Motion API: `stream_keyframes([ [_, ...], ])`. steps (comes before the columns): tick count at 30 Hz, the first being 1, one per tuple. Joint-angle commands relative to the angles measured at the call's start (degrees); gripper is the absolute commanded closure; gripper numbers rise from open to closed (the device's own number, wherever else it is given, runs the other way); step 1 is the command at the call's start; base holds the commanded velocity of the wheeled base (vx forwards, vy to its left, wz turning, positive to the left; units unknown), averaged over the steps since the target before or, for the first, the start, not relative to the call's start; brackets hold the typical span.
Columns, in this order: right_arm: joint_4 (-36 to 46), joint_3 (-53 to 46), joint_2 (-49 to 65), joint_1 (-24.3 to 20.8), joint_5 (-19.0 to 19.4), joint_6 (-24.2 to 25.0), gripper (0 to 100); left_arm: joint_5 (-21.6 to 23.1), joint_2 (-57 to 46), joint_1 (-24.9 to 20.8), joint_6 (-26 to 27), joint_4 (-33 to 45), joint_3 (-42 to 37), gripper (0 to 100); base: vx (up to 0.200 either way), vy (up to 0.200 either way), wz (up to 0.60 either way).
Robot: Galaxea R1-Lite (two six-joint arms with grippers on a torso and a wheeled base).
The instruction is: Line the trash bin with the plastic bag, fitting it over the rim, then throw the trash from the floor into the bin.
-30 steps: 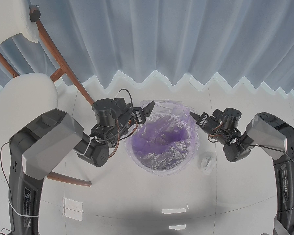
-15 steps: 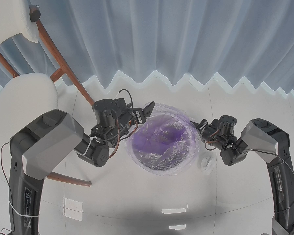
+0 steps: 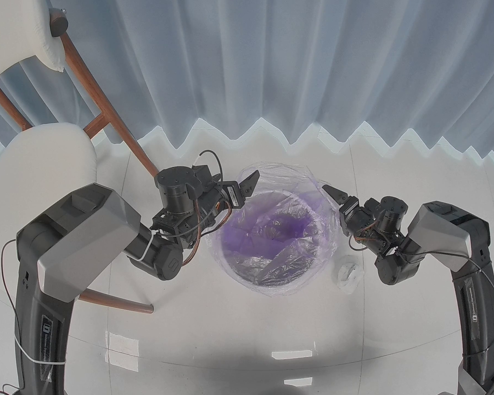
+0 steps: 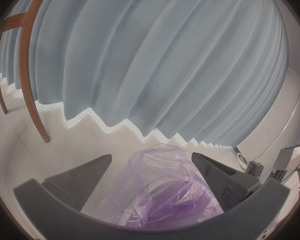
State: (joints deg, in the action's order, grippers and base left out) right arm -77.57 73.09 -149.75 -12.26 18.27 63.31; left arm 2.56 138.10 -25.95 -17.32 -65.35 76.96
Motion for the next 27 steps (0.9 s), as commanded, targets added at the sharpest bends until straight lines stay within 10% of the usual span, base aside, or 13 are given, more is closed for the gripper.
stream_keyframes([
  [1,-9.71,-15.88,12.2,2.33,2.38,6.83,0,0.16,-0.37,0.9,-0.34,0.14,0.38,0,0.0,0.0,0.0],
  [15,-12.43,-31.79,25.12,8.66,3.79,-22.17,0,0.78,-4.06,6.27,-0.34,1.55,0.65,0,0.0,0.0,0.0],
  [27,-12.43,-28.62,30.22,12.09,3.87,-22.52,0,7.11,-3.01,7.58,0.36,19.3,9.7,0,0.0,0.0,0.0],
])
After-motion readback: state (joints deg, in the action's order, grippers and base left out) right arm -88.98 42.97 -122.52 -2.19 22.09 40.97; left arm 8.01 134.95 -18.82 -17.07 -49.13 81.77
